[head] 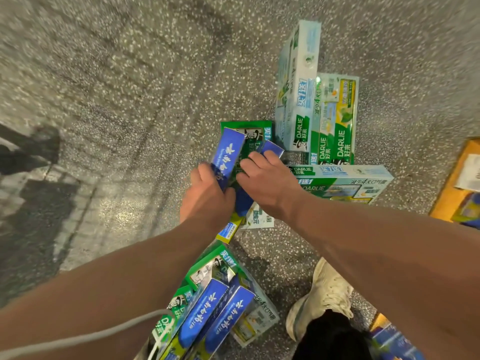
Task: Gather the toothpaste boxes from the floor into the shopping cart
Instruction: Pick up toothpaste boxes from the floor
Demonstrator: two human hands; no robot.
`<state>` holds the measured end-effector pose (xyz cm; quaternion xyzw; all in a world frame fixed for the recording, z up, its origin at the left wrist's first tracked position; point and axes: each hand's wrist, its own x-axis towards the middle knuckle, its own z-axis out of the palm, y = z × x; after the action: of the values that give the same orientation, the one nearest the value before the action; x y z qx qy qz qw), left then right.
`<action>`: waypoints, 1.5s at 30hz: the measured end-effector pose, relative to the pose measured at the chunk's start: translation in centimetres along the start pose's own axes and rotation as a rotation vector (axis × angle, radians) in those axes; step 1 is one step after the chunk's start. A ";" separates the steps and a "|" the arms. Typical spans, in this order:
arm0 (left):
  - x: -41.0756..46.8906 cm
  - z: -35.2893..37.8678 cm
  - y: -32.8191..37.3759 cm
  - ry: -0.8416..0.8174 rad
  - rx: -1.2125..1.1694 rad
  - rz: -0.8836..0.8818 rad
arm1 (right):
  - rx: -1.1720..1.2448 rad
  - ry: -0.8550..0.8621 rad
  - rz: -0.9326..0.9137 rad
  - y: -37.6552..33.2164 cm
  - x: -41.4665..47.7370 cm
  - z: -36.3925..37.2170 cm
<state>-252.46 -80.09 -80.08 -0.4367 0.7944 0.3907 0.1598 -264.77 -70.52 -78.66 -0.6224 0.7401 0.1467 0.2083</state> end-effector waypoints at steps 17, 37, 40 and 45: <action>-1.4 4.1 0.7 -0.229 0.344 -0.009 | -0.145 -0.012 0.023 1.7 0.3 2.4; -11.3 -20.0 7.6 0.026 0.667 0.226 | -0.082 -0.034 -0.028 -2.1 -4.7 -24.6; -16.3 -28.6 10.8 0.063 0.625 0.291 | -0.133 -0.007 -0.023 -3.9 -8.3 -35.8; -26.6 -43.1 17.5 0.123 0.639 0.482 | -0.142 0.044 0.095 -7.9 -17.7 -53.1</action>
<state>-247.96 -92.26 -28.03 -0.1888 0.9636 0.1236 0.1436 -261.21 -82.04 -23.43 -0.6030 0.7608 0.1949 0.1402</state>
